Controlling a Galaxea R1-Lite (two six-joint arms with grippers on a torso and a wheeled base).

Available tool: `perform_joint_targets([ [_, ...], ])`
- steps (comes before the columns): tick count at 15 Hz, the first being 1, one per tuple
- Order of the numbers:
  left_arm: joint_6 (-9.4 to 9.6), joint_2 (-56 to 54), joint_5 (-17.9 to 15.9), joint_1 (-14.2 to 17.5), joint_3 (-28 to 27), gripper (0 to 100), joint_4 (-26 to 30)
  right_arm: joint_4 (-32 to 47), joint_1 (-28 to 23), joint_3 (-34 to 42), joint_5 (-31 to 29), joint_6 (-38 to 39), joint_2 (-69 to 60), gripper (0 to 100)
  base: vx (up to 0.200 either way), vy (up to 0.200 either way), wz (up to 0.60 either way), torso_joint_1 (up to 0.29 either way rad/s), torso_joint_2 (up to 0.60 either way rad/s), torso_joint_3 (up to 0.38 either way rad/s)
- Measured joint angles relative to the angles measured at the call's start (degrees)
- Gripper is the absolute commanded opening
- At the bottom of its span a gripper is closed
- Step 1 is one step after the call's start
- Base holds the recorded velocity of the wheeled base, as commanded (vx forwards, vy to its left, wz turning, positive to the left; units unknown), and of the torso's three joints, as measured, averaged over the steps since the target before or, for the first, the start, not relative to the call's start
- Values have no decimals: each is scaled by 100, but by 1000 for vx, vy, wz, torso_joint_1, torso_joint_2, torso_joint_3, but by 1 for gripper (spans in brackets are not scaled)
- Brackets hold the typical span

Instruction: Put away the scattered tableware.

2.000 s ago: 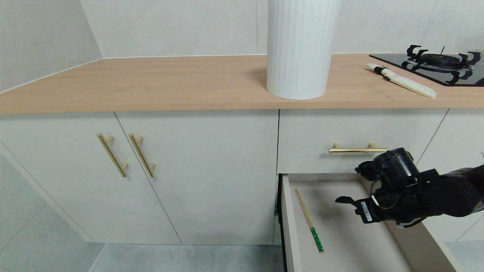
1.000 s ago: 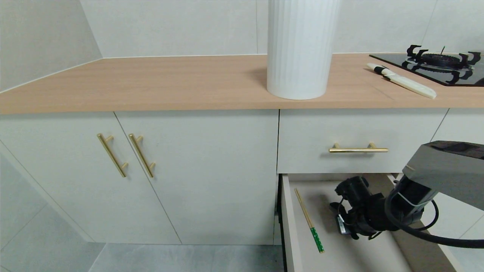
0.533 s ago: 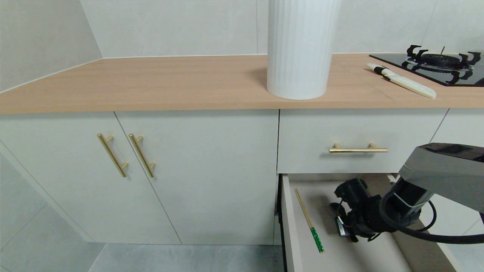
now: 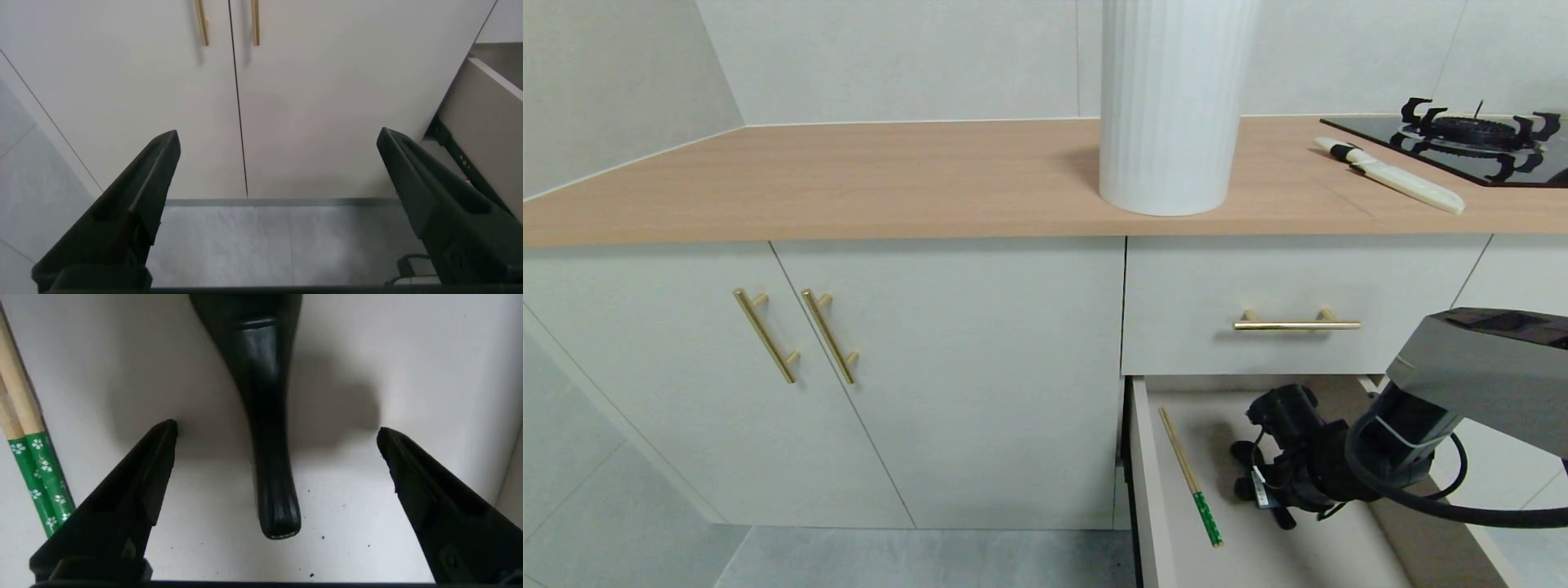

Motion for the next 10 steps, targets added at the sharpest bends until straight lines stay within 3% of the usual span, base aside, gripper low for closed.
perform_joint_targets([
  [5,0,0,0,0,0,100,0,27,66,179,-5,79,-424,100,0,0,0,0,0,0],
  [10,0,2,0,2,0,100,0,148,66,719,17,98,-1751,100,0,0,0,0,0,0],
])
